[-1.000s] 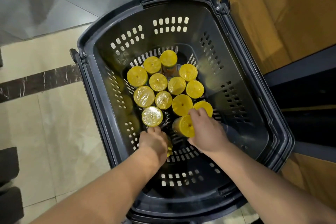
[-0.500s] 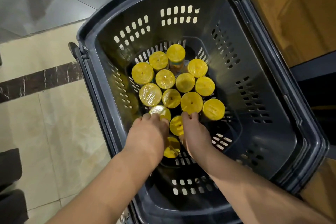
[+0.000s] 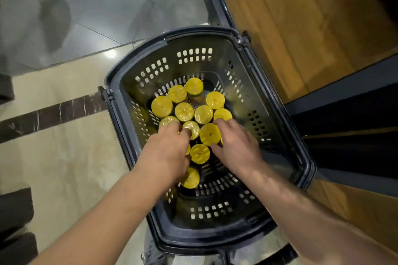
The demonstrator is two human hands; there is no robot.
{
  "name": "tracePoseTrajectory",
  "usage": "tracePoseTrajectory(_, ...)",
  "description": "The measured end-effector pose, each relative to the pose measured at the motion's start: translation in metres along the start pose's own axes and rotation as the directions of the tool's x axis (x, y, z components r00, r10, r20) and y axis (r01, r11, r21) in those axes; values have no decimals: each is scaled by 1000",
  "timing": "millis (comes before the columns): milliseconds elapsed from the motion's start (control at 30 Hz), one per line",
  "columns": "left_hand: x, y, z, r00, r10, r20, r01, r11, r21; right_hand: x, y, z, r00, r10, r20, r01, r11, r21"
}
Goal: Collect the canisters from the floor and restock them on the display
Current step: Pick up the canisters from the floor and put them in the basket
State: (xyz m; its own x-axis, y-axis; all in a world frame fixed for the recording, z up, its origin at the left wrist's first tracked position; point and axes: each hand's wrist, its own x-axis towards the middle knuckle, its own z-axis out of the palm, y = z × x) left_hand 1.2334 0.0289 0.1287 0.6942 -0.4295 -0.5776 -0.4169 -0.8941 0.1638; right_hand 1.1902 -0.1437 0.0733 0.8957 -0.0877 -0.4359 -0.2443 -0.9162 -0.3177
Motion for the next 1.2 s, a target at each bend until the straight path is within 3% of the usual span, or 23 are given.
tracePoseTrajectory(133,-36,6,-53,980,45,-194,-56,997,-48,-37,-10,-77,992,-40,-122,45,998,36)
tracePoseTrajectory(333,-102,27,-143,923,126,-364,-155,987,-52,-110,-33,-180,952,-71,-298,83,996,28)
tracePoseTrajectory(600,-201,76,-272,784,306,-541,-371,928,-13,-229,-64,-316,842,-84,-533,109,994,16)
tracePoseTrajectory(733,-248,103,-328,705,407,-580,-473,880,42,-290,-84,-378,804,-16,-594,40,999,26)
tracePoseTrajectory(933,-306,141,-395,537,617,-575,-667,728,159,-391,-125,-437,672,173,-720,-146,984,100)
tracePoseTrajectory(1200,-391,243,-437,244,894,-376,-879,368,303,-552,-145,-459,412,447,-794,-479,848,229)
